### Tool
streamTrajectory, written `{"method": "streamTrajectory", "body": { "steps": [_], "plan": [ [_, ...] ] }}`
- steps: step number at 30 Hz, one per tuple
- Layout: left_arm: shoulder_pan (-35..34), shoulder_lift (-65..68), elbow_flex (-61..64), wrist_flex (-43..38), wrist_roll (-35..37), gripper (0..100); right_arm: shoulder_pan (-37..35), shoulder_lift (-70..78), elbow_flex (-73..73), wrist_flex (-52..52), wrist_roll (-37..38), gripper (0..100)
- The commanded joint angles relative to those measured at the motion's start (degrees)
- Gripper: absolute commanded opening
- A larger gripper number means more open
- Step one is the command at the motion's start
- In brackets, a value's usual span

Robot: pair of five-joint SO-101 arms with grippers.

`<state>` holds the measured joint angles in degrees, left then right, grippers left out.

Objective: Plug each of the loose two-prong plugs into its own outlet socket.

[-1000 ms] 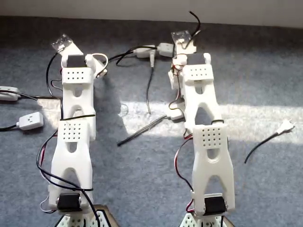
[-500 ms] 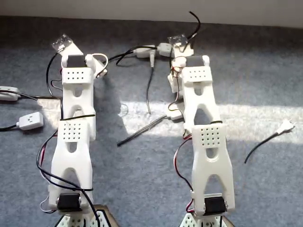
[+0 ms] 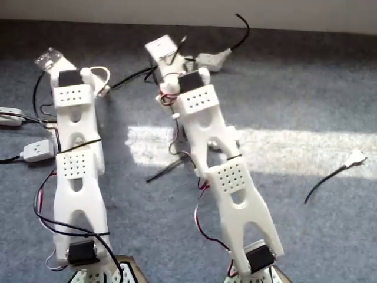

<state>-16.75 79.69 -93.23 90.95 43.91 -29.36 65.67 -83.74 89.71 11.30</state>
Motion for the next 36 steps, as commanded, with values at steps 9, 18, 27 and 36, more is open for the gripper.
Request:
{"method": "streamTrajectory", "body": {
  "steps": [9, 18, 27, 36],
  "plan": [
    [-11.7, -1.5, -2.3, 2.3, 0.1, 23, -9.1, 1.2, -2.1, -0.2, -6.7, 20.3],
    [0.5, -9.7, -2.0, 11.1, 1.5, 23, 2.1, -7.3, -18.2, 7.1, -6.4, 21.3],
    [18.0, -20.9, 5.1, 11.1, 8.4, 23, 8.8, -13.8, -13.1, 6.6, -1.0, 21.3],
    [18.9, -33.3, 40.7, 10.9, 12.9, 23, 11.8, -14.2, -13.1, 4.9, 0.8, 21.3]
  ]
}}
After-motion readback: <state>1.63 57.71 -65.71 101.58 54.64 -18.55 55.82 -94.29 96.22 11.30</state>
